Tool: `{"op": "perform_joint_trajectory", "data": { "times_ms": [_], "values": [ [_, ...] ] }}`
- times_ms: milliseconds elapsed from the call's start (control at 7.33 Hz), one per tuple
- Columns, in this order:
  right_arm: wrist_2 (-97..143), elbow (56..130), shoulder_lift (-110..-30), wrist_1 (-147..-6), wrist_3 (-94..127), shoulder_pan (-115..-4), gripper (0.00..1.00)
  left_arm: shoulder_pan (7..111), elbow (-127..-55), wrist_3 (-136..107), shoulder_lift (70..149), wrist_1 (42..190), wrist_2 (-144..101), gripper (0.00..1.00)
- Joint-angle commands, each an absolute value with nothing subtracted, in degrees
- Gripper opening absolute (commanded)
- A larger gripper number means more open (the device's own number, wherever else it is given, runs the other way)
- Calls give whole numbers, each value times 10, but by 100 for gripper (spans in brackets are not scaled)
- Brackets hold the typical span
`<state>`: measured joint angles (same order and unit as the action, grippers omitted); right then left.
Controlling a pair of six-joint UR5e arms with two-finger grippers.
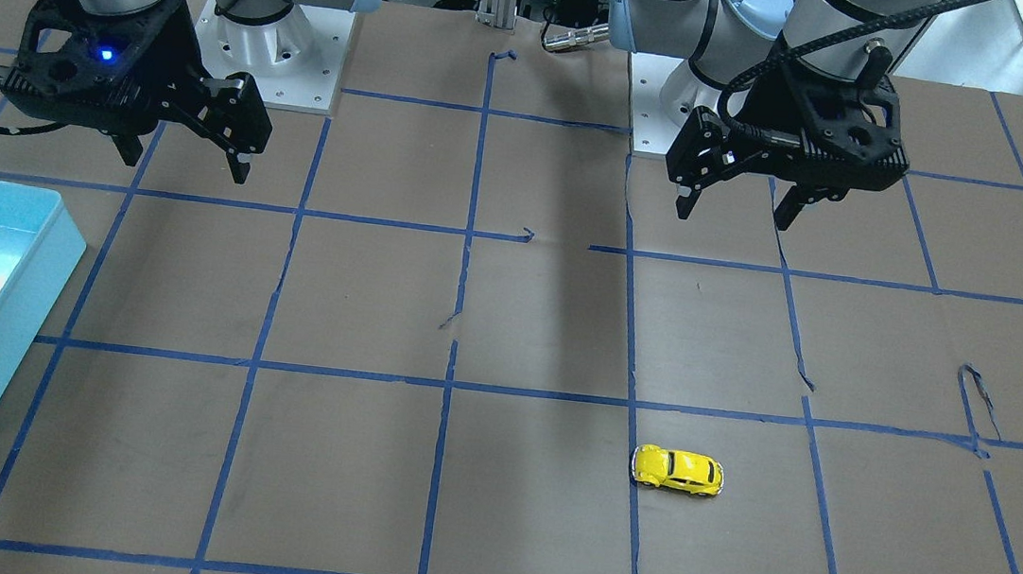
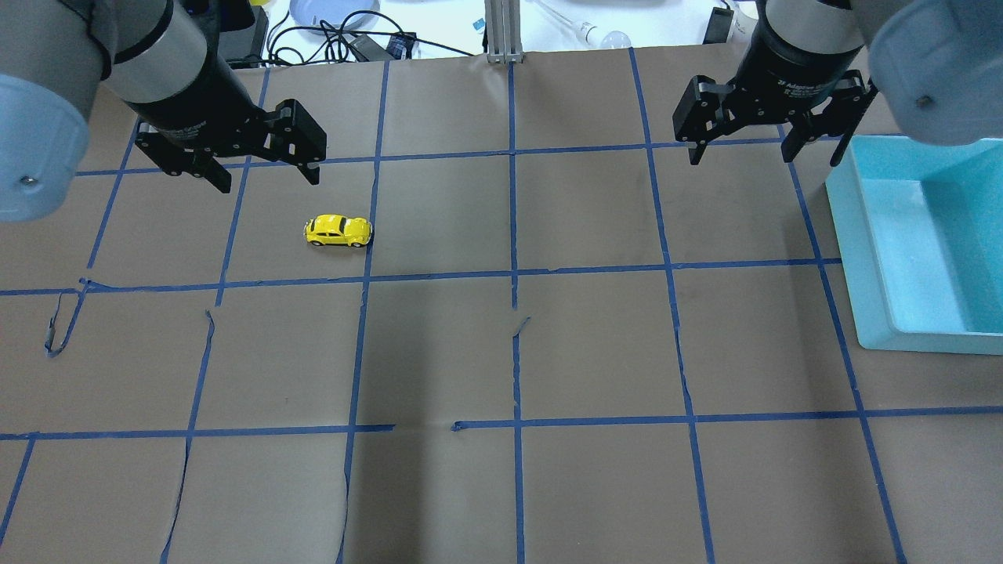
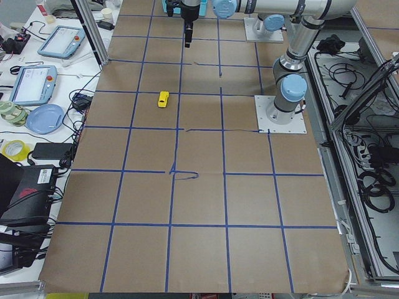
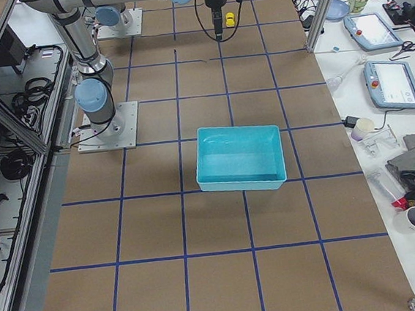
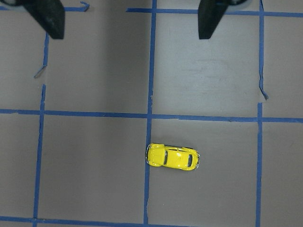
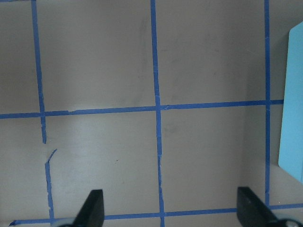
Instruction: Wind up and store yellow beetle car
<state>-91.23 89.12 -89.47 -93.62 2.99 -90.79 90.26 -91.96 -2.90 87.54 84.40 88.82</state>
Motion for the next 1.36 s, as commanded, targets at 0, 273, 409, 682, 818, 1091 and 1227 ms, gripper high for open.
{"op": "perform_joint_trajectory", "data": {
  "times_ms": [0, 273, 409, 682, 818, 1091, 1227],
  "values": [
    [-911, 891, -895, -937, 30, -908, 100, 903, -919, -29, 875, 845, 887, 100],
    [-912, 891, -895, -936, 30, -908, 100, 905, -920, -29, 875, 847, 887, 100],
    [-912, 891, -895, -936, 30, -908, 100, 905, -920, -29, 875, 849, 889, 100],
    [-912, 891, -896, -936, 29, -908, 100, 903, -919, -29, 877, 849, 891, 100],
    [-912, 891, -896, -936, 29, -908, 100, 903, -919, -29, 881, 849, 891, 100],
    [-912, 891, -896, -935, 29, -908, 100, 907, -912, -19, 883, 848, 886, 100],
    [-912, 891, -896, -935, 28, -908, 100, 907, -913, -19, 883, 849, 888, 100]
  ]
}}
